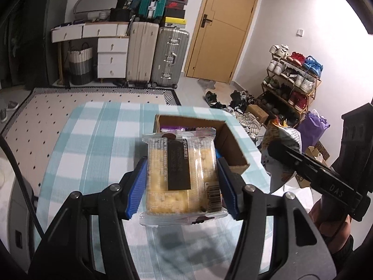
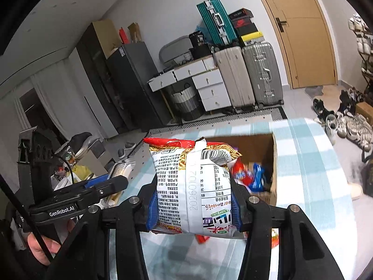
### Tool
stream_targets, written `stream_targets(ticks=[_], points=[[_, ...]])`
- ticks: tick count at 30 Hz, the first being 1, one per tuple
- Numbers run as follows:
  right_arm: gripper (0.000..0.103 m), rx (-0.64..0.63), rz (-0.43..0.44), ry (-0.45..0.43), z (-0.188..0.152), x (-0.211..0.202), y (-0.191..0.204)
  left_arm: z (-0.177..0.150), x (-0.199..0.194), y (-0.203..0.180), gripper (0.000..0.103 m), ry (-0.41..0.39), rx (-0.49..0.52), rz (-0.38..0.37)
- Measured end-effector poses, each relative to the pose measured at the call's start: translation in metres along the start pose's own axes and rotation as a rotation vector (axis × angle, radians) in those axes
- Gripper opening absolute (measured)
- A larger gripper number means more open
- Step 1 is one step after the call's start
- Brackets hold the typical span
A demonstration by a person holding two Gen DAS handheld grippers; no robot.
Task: Organize snacks
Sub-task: 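Carry the cracker pack and chip bag over the box with both grippers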
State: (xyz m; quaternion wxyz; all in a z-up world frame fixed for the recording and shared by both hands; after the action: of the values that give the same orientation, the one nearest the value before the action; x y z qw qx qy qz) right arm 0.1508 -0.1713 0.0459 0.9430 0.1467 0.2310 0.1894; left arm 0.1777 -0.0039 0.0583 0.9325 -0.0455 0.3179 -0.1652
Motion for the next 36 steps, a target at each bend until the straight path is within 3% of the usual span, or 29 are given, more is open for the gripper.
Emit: stream_targets(ticks=[6,12,20,28,36], points=[[0.048,-0.028,-0.001,-0.027,0.034,0.001,0.009,0.037,0.005,-0.004,0.055,-0.007,-0.018,-0.033],[0.048,-0.015,-0.005,-0.042,0.061,0.011,0.006,0.076,0.016,-0.002,0.055,-0.015,-0.014,-0.016],[0.048,-0.016,-0.041,-0.03,0.094,0.042,-0.01,0.107,0.065,-0.005,0.055,0.044,-0.007,-0.028],[0.049,-0.001,-0.086,-0.005,0.105,0.081,-0.041,0.11,0.129,-0.005,0.055,0.107,-0.018,-0.041],[0.049,0.04,-0.118,0.066,0.079,0.13,-0.082,0.089,0.187,0.0,0.055,0.182,-0.041,-0.069]])
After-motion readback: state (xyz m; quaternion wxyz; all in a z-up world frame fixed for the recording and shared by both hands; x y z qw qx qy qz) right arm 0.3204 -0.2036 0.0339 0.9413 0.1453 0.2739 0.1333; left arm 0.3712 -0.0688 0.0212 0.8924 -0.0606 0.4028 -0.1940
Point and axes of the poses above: each gripper's, at about its wrist camera, not at the fingertips, and x roughly the way its jaws point, y to its left, z to its top, the point moved 2 cm from there along x, roughly the way its jaws point, and after that the axes turned 3 degrees about x, right-handed, at the moved point
